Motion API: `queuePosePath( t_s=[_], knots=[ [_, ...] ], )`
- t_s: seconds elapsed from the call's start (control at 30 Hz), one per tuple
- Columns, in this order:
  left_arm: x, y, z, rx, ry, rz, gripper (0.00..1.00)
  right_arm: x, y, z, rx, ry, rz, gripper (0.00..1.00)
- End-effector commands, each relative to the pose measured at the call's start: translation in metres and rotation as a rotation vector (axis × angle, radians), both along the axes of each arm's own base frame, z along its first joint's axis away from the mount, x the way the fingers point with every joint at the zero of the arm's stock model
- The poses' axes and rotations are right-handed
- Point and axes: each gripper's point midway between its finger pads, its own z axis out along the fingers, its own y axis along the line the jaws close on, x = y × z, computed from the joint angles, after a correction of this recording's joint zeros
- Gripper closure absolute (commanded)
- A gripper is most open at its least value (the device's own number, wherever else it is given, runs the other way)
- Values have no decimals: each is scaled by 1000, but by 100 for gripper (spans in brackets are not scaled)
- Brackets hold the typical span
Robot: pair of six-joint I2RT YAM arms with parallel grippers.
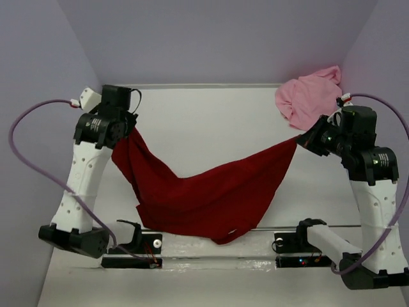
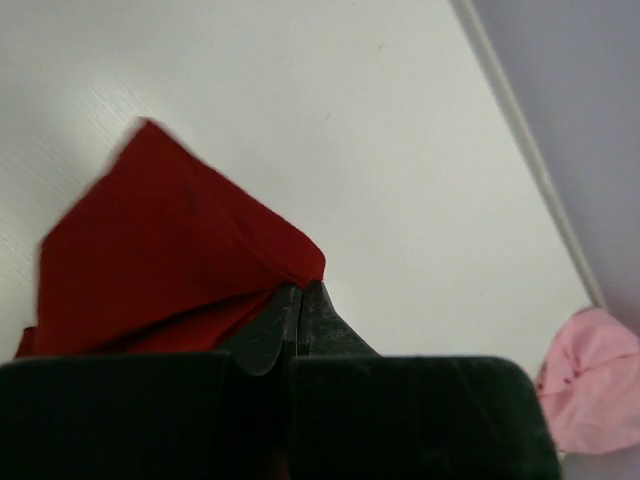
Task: Fold and stack the t-shirts
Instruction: Flatten out the tshirt
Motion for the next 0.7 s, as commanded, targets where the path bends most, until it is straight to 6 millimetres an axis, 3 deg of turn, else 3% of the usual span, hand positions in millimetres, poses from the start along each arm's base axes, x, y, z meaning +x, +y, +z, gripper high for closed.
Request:
queuePosePath(
  t_s=[0.0,0.1,0.2,0.27,0.3,0.33,0.4,0.53,0.67],
  knots=[
    [20,12,-16,56,6,46,100,39,-23,2,-63,-103,-131,100],
    [44,10,-46,98,104,22,100,65,-24,-17,-80,-73,-140,100],
    [79,9,-94,147,280,37,100,95,-24,-45,-113,18,-139,100],
    [88,11,-111,180,356,51,100,113,-27,-70,-140,98,-147,100],
    [100,10,-104,183,345,54,100,119,-28,-78,-148,119,-152,100],
    [108,10,-129,211,431,51,100,129,-28,-95,-162,167,-150,100],
    [130,9,-148,244,491,44,100,138,-27,-108,-167,207,-148,100],
    [154,5,-179,249,552,13,100,148,-26,-146,-175,326,-143,100],
    [162,-4,-213,182,632,-53,100,144,-25,-179,-184,456,-141,100]
  ],
)
